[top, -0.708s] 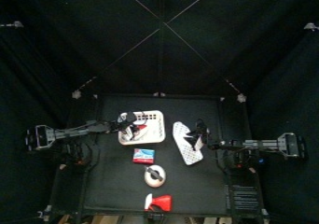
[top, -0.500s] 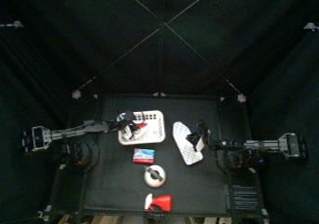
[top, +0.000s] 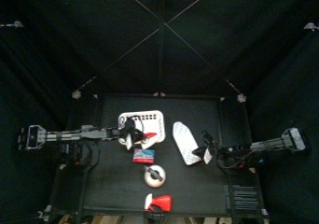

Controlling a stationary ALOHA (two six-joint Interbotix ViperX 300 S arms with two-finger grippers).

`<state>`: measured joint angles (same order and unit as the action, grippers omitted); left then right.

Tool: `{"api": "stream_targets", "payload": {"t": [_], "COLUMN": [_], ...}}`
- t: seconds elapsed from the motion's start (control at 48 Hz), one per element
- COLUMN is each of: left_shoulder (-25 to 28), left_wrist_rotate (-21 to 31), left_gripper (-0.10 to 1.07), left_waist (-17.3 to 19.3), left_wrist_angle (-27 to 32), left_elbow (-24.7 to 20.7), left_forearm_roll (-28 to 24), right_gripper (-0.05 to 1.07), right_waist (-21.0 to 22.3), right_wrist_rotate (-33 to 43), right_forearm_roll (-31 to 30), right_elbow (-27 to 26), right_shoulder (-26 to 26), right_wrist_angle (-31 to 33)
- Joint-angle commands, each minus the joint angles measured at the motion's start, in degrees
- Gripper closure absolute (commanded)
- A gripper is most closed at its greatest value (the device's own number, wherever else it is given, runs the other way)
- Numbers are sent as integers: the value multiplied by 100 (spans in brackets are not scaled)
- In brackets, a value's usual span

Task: Place iron on board

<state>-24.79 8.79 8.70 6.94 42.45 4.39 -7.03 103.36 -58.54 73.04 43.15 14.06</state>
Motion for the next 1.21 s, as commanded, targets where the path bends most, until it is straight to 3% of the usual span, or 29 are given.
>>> {"api": "stream_targets", "payload": {"t": [0.0,0.146,0.375,0.542,0.729,1.021,1.188], "left_shoulder": [299,1002,2294,3015,3683,4474,4720], "left_wrist_rotate": [0,-26,-35,-35,-44,-44,-44], "left_gripper": [51,51,51,51,51,51,52], "left_waist": [-167,-387,-510,-501,-510,-519,-519], "left_wrist_angle": [-79,44,167,360,510,905,1081], "left_elbow": [-483,-1046,-2021,-2760,-3489,-4456,-4852], "left_forearm_roll": [281,563,360,97,-79,-501,-659], "right_gripper": [81,81,81,81,81,81,81], "right_waist": [9,-88,-677,-1116,-1397,-1819,-1828], "right_wrist_rotate": [-18,-9,-9,-9,-26,-26,-9], "right_forearm_roll": [176,360,1072,1099,642,-624,-694], "right_elbow": [-18,9,229,281,220,53,114], "right_shoulder": [9,26,35,88,237,659,633], "right_wrist_angle": [79,158,193,202,202,176,202]}}
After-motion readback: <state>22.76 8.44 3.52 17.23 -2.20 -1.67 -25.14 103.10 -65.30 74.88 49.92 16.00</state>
